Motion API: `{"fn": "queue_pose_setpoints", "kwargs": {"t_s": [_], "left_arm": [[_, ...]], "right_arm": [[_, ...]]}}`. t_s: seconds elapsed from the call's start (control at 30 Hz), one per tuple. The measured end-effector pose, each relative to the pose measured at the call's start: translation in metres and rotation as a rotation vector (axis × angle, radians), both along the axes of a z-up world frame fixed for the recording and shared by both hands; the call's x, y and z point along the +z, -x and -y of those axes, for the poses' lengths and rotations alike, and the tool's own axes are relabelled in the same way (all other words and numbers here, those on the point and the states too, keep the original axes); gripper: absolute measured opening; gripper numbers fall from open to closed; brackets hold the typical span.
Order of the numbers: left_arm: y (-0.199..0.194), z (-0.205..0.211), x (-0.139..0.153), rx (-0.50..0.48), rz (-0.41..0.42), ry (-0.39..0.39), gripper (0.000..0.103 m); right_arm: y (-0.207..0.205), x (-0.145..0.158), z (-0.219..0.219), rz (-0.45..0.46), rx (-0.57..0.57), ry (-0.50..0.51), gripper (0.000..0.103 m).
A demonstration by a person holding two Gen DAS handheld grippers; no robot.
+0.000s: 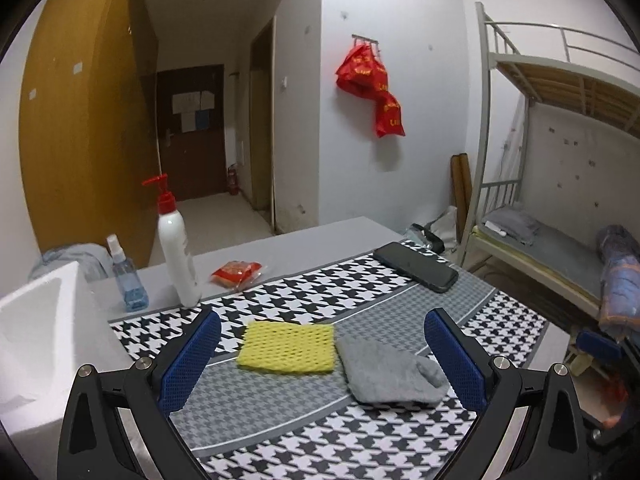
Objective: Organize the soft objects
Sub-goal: 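Move the left tool toward the yellow mesh sponge and grey sock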
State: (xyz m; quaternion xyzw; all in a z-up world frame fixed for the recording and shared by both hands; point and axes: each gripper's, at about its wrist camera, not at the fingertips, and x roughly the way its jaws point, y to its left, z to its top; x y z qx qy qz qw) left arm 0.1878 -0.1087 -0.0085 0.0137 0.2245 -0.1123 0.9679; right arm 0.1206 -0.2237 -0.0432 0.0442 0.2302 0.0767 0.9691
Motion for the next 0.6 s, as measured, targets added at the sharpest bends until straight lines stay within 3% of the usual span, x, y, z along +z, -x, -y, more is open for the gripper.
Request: {"fn": "queue_pose_setpoints", "kwargs": {"t_s": [0.47, 0.6], "left_arm": [[-0.049, -0.005, -0.016, -0.070, -0.047, -0.048, 0.102], [-0.058, -0.011, -0.016, -0.075, -0.067, -0.025, 0.102]], "right_arm": [[-0.032, -0.006, -0.002, -0.038, 0.003, 0.010, 0.102], [-0.041, -0.006, -0.009, -0.042, 0.011, 0.015, 0.102]]}}
